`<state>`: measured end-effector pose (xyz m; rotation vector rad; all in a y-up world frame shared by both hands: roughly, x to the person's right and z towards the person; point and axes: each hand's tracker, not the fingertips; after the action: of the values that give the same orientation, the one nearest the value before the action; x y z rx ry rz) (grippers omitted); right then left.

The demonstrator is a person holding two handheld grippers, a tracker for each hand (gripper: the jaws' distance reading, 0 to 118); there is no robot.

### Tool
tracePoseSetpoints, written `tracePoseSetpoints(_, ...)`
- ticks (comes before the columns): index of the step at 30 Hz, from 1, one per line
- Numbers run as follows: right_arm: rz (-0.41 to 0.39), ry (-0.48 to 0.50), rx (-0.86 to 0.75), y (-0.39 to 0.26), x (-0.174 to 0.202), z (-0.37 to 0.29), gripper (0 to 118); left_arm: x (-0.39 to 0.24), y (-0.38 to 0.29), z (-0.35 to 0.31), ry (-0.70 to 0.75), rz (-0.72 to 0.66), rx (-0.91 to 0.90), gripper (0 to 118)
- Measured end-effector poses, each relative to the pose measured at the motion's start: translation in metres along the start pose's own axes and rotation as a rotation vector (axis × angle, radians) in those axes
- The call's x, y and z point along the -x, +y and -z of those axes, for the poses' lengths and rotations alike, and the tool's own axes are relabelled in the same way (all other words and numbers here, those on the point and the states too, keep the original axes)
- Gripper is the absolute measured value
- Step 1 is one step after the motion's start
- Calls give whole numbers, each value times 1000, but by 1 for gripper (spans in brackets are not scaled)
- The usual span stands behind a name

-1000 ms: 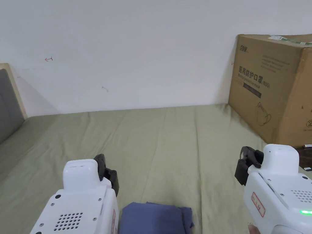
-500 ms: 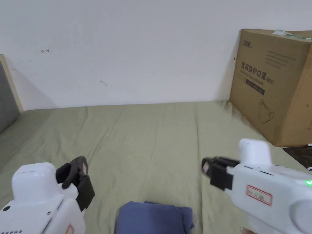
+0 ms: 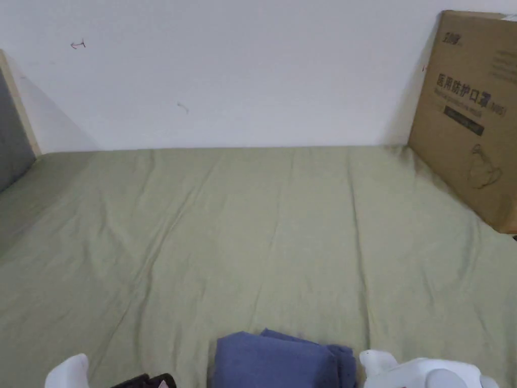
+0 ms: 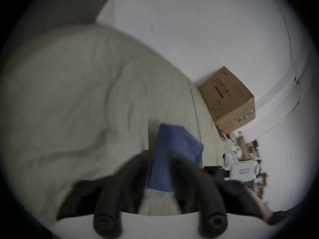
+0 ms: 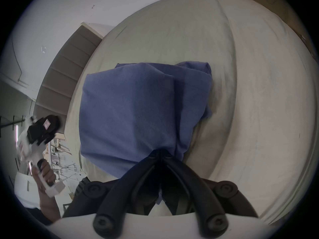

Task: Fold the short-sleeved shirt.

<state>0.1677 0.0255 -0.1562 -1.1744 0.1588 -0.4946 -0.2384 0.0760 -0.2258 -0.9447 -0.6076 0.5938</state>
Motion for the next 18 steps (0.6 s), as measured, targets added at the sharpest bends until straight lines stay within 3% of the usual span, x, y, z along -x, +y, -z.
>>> tracePoseSetpoints(2, -37, -18, -3, -3, 4, -2, 0, 22, 7, 21, -83, -17, 93, 103)
tracePoseSetpoints(3, -45, -24, -5, -4, 5, -1, 0, 32, 10, 32, -114, -36, 137, 111)
tracePoseSetpoints(8, -19, -22, -23, -7, 4, -1, 0, 78, 13, 82, -407, -305, 231, 112)
tracePoseSetpoints(10, 11, -10, -35, -10, 1, -1, 0, 86, 17, 101, -597, -375, 208, 112)
tracePoseSetpoints(16, 42, 2, -53, -15, -1, -1, 0, 46, 12, 148, -635, -228, 402, 111)
tracePoseSetpoints(18, 48, 5, -62, -16, -1, -1, 0, 43, 8, 160, -681, -260, 435, 111)
